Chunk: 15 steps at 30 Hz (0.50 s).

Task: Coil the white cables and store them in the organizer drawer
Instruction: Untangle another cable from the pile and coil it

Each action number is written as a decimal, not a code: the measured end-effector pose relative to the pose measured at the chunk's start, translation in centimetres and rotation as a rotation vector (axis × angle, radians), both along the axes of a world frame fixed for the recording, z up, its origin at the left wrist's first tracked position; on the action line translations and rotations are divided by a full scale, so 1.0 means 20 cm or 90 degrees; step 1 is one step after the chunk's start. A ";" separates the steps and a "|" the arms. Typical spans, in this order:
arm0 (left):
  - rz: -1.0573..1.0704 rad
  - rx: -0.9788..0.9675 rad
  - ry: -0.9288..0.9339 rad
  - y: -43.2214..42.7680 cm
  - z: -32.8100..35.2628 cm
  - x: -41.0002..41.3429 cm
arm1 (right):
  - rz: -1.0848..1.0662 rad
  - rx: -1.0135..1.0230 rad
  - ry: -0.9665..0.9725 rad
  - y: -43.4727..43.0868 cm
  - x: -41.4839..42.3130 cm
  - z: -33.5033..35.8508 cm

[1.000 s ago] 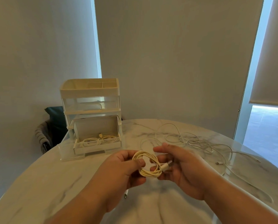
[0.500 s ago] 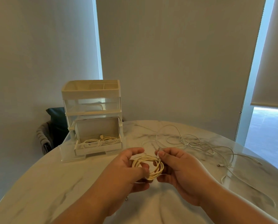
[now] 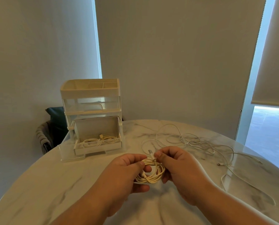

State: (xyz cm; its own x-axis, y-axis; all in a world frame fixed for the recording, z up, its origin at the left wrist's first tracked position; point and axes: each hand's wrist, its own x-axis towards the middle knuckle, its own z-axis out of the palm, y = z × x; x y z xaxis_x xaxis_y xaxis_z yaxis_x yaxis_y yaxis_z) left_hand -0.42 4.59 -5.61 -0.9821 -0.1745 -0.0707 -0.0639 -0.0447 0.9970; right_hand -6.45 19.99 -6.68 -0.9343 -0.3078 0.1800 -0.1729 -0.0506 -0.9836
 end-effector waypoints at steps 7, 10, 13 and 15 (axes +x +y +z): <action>-0.003 -0.068 0.019 0.01 -0.01 0.01 | 0.003 0.057 0.045 -0.01 0.04 0.01; -0.010 -0.120 0.027 0.00 -0.01 0.01 | -0.005 0.048 0.047 -0.01 0.04 0.01; -0.003 -0.103 0.020 0.00 0.00 0.02 | -0.022 0.053 0.056 -0.01 0.03 0.00; 0.009 -0.049 0.008 0.00 0.01 0.02 | -0.023 0.064 0.063 -0.01 0.02 0.00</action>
